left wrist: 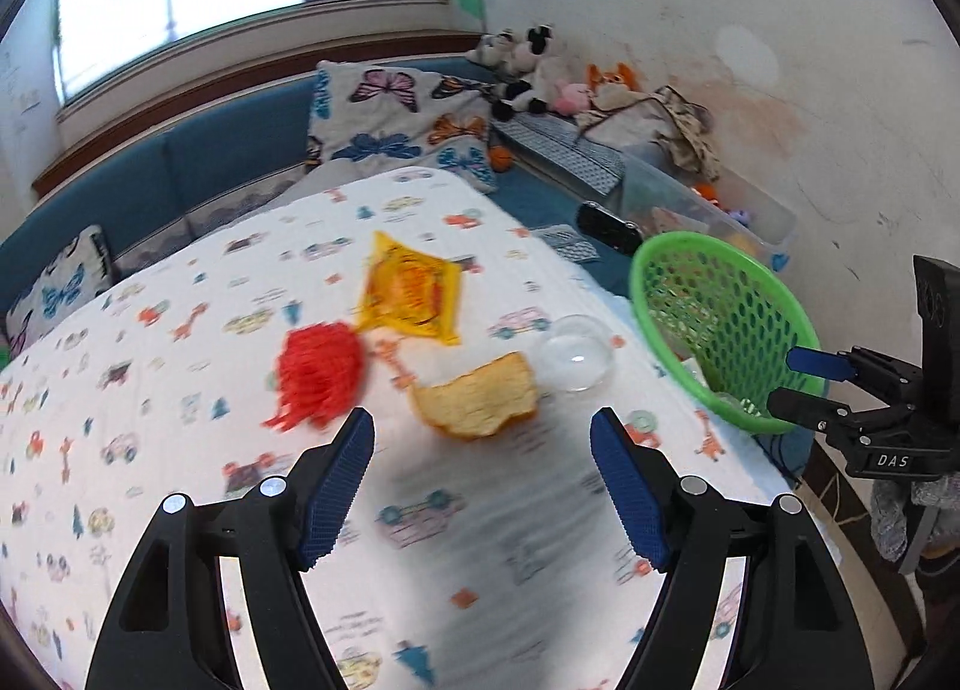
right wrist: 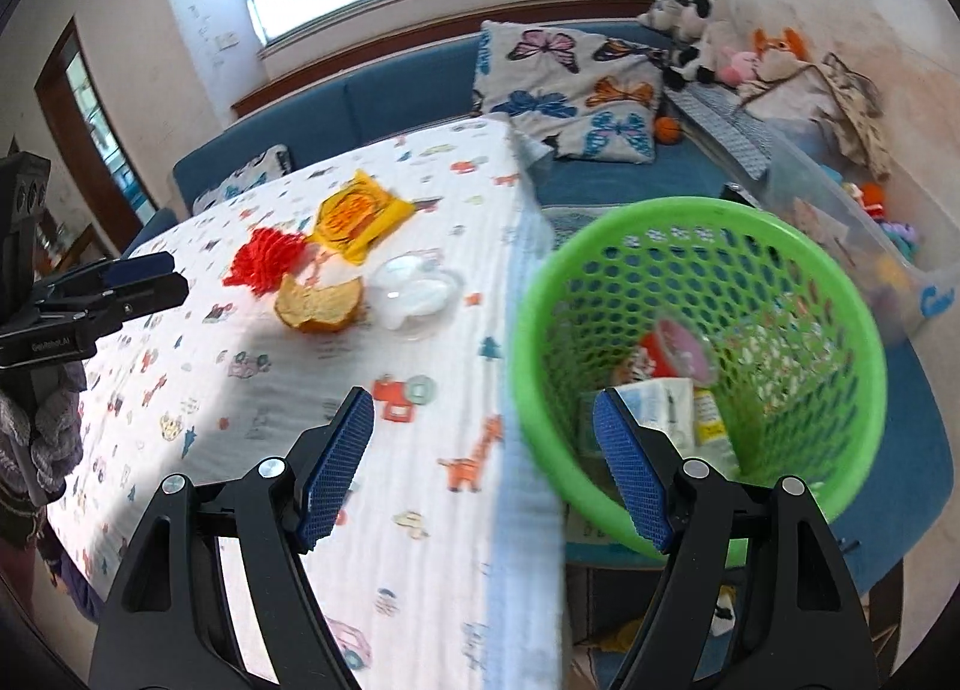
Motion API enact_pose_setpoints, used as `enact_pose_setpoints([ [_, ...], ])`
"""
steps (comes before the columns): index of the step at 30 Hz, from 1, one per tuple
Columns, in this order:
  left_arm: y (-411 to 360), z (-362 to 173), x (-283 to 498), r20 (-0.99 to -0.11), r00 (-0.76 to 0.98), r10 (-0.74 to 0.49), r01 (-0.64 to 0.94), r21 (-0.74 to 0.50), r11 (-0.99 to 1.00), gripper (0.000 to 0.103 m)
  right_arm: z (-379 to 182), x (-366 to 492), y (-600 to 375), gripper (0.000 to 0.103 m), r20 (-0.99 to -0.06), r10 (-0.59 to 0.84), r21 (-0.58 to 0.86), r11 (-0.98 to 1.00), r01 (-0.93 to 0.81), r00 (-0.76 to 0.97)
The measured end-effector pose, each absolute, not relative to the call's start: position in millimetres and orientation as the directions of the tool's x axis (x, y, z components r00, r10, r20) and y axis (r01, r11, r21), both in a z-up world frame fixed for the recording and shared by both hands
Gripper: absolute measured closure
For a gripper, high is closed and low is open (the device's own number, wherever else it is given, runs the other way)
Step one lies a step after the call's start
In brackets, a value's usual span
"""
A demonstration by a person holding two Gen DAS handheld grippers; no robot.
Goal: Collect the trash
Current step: 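Move both tools back over the table toward the dome lid and mesh ball, then grasp the clear dome lid with right tool while left tool grasps red mesh ball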
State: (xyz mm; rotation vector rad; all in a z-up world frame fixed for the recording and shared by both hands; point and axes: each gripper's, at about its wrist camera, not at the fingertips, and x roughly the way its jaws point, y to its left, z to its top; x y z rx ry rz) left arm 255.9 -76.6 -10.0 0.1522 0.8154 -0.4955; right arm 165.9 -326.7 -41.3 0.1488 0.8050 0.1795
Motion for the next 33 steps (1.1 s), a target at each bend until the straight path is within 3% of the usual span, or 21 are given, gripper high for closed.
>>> enact_pose_setpoints([
  [11, -34.0, -22.3, 261.9, -0.743, 0.594, -0.309, 0.405, -0.056, 0.913, 0.031, -53.7, 204.0, -283.7, 0.028, -0.724, 0.232, 0.15, 0.972, -0.18, 0.649],
  [33, -4.8, -43.3, 308.0, -0.775, 0.577, -0.258, 0.34, -0.059, 0.939, 0.031, -84.6, 280.1, -249.5, 0.039, -0.773, 0.212, 0.083, 0.968, -0.235, 0.598],
])
